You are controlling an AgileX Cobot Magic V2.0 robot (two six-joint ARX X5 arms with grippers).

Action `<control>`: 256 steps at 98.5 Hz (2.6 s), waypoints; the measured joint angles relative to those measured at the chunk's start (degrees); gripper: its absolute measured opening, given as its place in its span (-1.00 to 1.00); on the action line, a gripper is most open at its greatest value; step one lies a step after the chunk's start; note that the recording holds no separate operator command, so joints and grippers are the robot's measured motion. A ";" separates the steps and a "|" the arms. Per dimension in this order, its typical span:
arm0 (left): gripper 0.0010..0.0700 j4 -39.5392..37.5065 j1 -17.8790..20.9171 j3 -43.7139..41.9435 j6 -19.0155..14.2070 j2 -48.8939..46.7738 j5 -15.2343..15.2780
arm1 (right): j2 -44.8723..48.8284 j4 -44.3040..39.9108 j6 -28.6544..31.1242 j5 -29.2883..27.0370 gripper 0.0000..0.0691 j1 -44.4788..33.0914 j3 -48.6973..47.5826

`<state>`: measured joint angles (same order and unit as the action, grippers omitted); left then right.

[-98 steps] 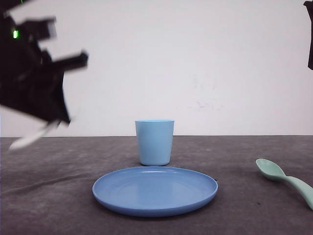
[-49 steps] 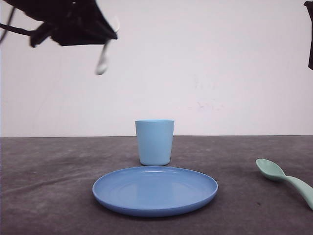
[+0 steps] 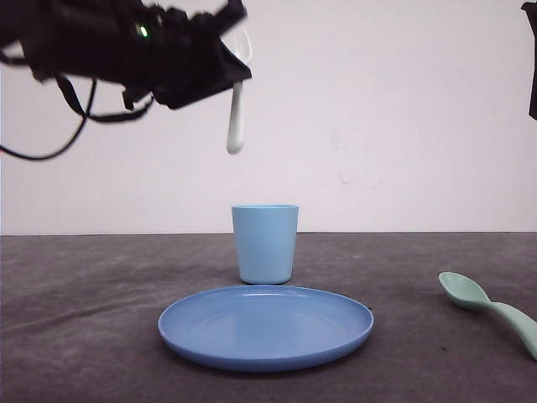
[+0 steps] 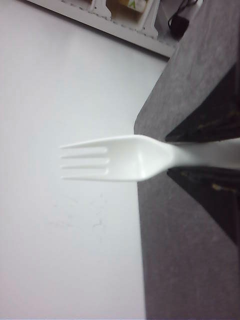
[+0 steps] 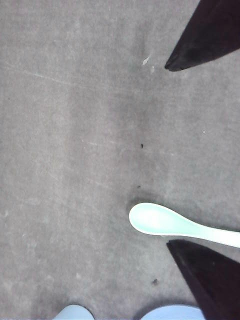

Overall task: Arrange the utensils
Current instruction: 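Carry the fork with the left gripper above the light blue cup, then open the left gripper to drop the fork into the cup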

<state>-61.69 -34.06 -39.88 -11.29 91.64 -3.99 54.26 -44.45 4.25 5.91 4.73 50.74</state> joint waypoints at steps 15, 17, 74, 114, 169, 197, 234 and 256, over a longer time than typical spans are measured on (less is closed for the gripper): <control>-0.85 -3.32 0.00 -1.55 2.95 5.40 -0.04 | 0.00 0.00 0.00 0.00 0.97 0.00 0.00; -0.85 -3.37 0.00 -1.97 3.37 6.10 -0.04 | 0.00 0.00 0.00 0.00 0.97 0.00 0.00; -0.84 -2.80 0.02 -7.15 9.86 17.38 -0.28 | 0.00 0.00 0.00 -0.13 0.97 0.00 0.00; -0.84 -0.50 0.02 -7.30 10.25 19.08 -0.28 | 0.00 -0.02 0.00 -0.13 0.97 0.00 0.00; -0.21 0.04 0.02 -7.30 10.19 19.08 -0.35 | 0.00 -0.57 0.00 -0.24 0.97 0.00 0.00; -0.16 3.23 0.02 -7.30 8.87 14.84 -0.35 | 0.00 -0.79 0.00 -1.42 0.97 0.00 0.00; -0.16 42.23 4.26 -7.32 8.79 -16.24 -0.46 | 0.00 -2.05 0.02 1.36 0.97 0.09 0.00; -0.16 63.04 14.01 -7.32 8.79 -35.30 -0.46 | 0.00 -2.27 0.50 3.06 0.97 3.56 0.00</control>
<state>1.34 -20.05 -47.20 -2.50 56.34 -4.45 54.26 -46.72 4.75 8.97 8.29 50.74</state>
